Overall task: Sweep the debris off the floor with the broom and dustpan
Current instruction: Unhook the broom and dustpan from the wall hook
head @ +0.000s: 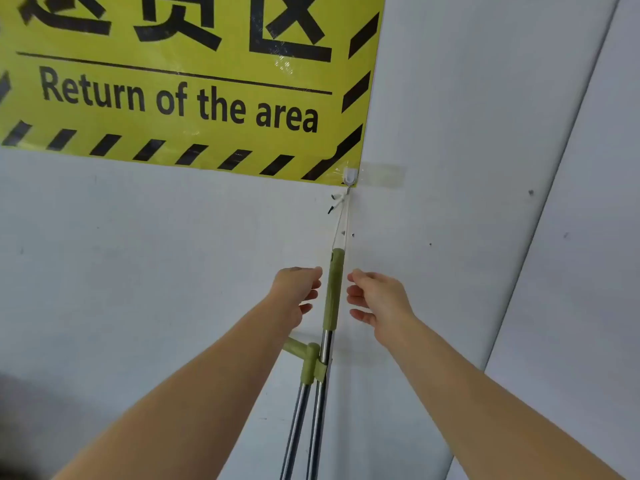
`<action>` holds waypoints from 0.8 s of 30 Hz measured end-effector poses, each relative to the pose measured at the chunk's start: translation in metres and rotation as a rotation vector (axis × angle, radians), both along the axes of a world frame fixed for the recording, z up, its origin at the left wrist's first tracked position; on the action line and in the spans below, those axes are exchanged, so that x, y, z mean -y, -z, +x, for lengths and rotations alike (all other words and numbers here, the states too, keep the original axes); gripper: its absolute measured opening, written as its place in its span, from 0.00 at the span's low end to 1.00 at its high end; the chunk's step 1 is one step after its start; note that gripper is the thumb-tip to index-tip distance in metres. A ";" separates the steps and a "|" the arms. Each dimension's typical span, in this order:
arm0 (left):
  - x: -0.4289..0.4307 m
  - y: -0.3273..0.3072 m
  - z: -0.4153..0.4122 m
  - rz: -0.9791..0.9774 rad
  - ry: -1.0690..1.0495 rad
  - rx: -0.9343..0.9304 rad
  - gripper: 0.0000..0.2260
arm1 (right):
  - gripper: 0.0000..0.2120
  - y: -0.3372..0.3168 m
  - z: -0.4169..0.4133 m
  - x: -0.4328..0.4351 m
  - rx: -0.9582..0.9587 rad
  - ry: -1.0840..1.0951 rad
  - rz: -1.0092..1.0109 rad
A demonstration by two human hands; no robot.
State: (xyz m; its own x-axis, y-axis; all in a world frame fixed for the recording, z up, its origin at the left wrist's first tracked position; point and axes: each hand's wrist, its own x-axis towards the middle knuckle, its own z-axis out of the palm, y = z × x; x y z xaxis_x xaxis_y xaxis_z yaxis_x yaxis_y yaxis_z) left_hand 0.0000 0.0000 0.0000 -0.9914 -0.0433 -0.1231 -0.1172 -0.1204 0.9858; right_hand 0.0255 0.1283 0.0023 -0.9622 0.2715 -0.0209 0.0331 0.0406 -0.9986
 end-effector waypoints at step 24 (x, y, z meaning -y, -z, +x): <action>-0.011 -0.013 -0.073 -0.186 0.003 -0.339 0.15 | 0.13 0.029 -0.067 0.017 -0.158 -0.034 0.015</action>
